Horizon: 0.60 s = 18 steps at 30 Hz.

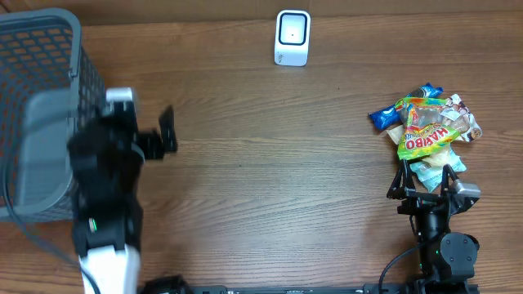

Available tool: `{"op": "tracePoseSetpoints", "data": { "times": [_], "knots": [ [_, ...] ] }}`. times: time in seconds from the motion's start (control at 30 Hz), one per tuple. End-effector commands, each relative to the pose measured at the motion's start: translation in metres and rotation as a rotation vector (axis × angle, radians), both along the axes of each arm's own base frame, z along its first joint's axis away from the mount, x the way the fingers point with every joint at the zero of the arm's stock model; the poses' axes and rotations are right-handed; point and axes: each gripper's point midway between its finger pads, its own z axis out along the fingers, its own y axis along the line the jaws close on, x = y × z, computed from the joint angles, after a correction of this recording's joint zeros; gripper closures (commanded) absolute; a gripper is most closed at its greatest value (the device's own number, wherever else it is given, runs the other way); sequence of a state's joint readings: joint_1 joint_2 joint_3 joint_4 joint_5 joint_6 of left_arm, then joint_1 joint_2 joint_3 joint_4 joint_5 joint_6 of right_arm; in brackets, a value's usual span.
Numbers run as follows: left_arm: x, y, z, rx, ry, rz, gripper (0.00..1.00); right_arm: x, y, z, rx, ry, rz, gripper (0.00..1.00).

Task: Scan the item barcode

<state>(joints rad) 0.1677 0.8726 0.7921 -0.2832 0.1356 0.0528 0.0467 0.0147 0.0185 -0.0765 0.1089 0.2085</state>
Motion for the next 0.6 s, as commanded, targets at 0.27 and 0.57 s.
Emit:
{"op": "tracePoseSetpoints", "data": {
  "times": [0.27,0.57],
  "knots": [
    [-0.065,-0.016,-0.047,0.173,-0.282,-0.062,0.01,0.0,0.001,-0.001,-0.002,-0.006,0.003,0.0],
    [-0.078,-0.025,-0.089,0.197,-0.331,-0.088,0.0,0.0,0.001,-0.001,-0.002,-0.006,0.003,0.0]
  ]
}}
